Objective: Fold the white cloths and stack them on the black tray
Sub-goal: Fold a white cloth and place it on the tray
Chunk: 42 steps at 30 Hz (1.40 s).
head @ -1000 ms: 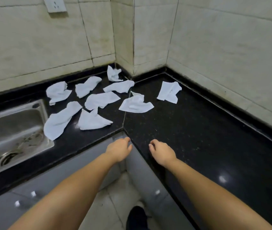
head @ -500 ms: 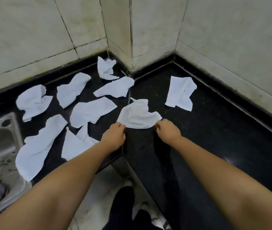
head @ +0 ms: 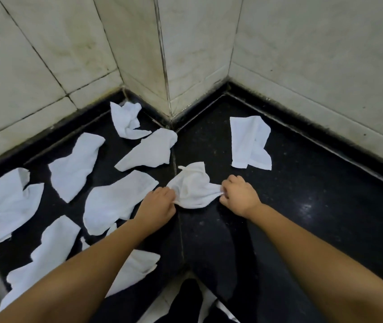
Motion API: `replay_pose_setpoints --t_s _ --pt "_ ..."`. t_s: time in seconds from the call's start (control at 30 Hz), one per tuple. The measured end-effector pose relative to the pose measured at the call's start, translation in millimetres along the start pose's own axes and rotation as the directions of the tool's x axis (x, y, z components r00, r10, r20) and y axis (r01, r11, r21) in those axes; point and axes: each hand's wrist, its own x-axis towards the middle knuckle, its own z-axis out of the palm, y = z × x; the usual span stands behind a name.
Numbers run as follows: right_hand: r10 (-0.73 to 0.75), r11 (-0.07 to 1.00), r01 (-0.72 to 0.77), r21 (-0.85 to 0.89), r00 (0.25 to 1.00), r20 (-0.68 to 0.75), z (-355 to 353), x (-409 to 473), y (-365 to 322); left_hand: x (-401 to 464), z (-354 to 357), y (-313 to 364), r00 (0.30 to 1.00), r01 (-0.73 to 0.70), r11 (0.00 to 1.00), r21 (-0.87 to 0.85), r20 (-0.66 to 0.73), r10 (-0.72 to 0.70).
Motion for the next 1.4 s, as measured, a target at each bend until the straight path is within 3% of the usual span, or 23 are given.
replay_pose_setpoints --t_s 0.03,0.1,0.2,0.33,0.47,0.6,0.7,0.8,0.9,0.97,1.07,1.2,1.4 --pt "0.057 0.984 -0.049 0.173 0.997 -0.043 -4.9 -4.5 0.8 1.7 -6.5 3.6 0.994 0.097 0.983 -0.154 -0.034 -0.103" --pt "0.214 0.836 -0.117 0.536 0.969 -0.123 -21.2 -15.3 3.9 8.0 -22.2 13.6 0.963 0.199 0.870 -0.450 -0.075 -0.259" --pt "0.396 0.563 -0.044 0.825 0.891 -0.223 -59.1 -32.0 14.6 27.3 -51.2 38.1 0.934 0.116 0.759 -0.641 -0.190 -0.302" --pt "0.473 0.430 0.166 0.887 0.796 -0.379 -113.1 -51.4 39.2 58.3 -88.7 78.6 0.908 -0.060 0.644 -0.763 -0.310 -0.283" --pt "0.572 0.341 0.253 0.906 0.708 -0.413 -154.2 -75.6 60.9 83.7 -116.7 111.1 0.896 -0.137 0.494 -0.859 -0.320 -0.307" --pt "0.588 0.339 0.312 0.887 0.666 -0.459 -166.6 -110.7 78.8 79.1 -126.4 138.9 0.934 -0.205 0.337 -0.919 -0.286 -0.213" --pt "0.569 0.368 0.272 0.889 0.690 -0.447 -146.7 -142.9 90.2 63.4 -107.8 142.2 0.973 -0.130 0.269 -0.954 -0.175 -0.152" --pt "0.495 0.429 0.160 0.889 0.782 -0.379 -108.9 -180.0 96.5 28.9 -72.9 135.0 0.991 0.042 0.289 -0.956 0.003 -0.132" --pt "0.438 0.432 -0.059 0.900 0.886 -0.152 -53.0 -213.7 104.2 -11.8 -29.4 124.7 0.969 0.249 0.385 -0.889 0.227 -0.101" --pt "0.414 0.410 -0.194 0.891 0.910 0.007 -15.7 -231.4 108.3 -33.1 -5.4 119.5 0.925 0.368 0.462 -0.807 0.370 -0.091" --pt "0.394 0.357 -0.295 0.887 0.908 0.143 15.8 -242.3 108.8 -50.5 14.3 119.9 0.876 0.450 0.559 -0.697 0.466 -0.125" --pt "0.483 0.341 -0.351 0.872 0.861 0.158 13.8 -220.3 114.6 -37.1 16.5 124.7 0.905 0.406 0.634 -0.658 0.384 -0.181" --pt "0.649 0.474 -0.440 0.762 0.760 0.035 6.1 -159.1 126.2 17.7 28.4 131.6 0.948 0.316 0.806 -0.501 0.127 -0.293"
